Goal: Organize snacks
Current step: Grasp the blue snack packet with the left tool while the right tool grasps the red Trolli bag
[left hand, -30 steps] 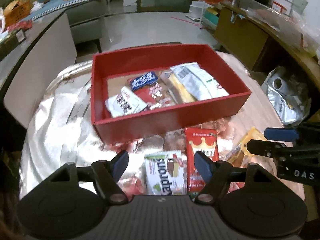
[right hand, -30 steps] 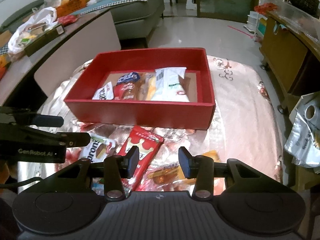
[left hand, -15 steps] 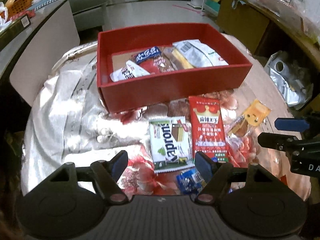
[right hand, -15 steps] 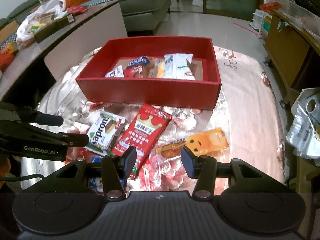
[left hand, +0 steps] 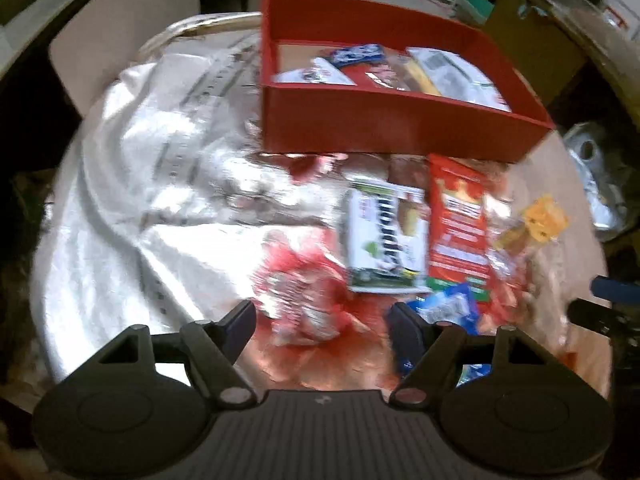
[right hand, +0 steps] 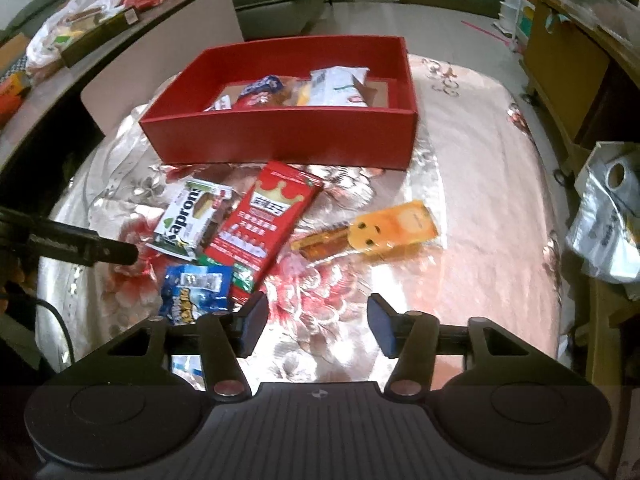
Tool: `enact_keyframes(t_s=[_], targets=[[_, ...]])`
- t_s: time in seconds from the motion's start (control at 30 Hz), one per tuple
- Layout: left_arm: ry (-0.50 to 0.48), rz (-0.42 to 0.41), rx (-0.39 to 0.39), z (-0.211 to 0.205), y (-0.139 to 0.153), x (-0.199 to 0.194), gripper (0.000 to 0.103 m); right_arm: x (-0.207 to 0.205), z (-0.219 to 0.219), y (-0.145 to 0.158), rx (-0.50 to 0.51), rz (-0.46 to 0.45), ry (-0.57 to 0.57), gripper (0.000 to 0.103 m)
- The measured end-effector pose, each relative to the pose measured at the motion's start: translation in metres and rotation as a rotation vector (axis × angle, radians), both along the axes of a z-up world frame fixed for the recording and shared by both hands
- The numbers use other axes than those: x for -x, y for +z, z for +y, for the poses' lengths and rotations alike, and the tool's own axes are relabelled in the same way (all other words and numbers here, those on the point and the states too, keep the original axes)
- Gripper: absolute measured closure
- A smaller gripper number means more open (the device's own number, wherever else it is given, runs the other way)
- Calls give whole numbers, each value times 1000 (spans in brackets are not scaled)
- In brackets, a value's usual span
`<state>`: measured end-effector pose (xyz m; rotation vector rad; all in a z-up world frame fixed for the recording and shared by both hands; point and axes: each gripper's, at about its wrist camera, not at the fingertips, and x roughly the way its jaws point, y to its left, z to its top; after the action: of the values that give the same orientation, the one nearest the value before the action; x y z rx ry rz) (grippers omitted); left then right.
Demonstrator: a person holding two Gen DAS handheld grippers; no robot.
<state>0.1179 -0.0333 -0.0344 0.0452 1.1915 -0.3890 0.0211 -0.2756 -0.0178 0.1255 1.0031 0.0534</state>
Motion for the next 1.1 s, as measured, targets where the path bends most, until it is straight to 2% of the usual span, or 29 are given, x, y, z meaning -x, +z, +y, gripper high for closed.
enact_keyframes(t_s=[0.1,0.17,0.3,0.4,0.43,0.47,0.53,0.67,0.73,0.87,0.93,1.03,1.1], targets=[[2,47,79,-14,-7,20,30,6,-7,-1,-8,-1,-12,39],[-12,92,100,-30,-17,30,30,10,-14,-3,-11,0,-26,39],[-13,66,77,-66,-24,40,30,20,-30,-4,-19,-2,-65,39],[6,54,45,-89,-33,42,22,25,-39,-3,-25,-7,-82,39],[3,32,15,-94,-36,44,22,27,-40,-1,-24,-10,-82,39],[-7,11,-22,-98,-38,47,24,30,-41,0,-21,-14,-79,39],[-61,-33,-98,-100,-37,54,47,36,-42,0,-15,-17,-69,39],[-115,-28,-34,-82,-30,55,55,49,-32,-13,24,44,14,40],[-123,-35,-14,-75,-25,56,62,56,-22,-22,61,91,71,41],[-153,-33,20,-61,-17,54,67,58,-7,-33,89,140,127,39],[-166,-30,35,-58,-16,52,69,58,0,-38,97,155,150,34],[-179,-24,55,-53,-13,52,71,66,8,-41,111,193,208,34],[-183,-11,74,-50,-13,49,71,73,17,-42,158,212,262,34]])
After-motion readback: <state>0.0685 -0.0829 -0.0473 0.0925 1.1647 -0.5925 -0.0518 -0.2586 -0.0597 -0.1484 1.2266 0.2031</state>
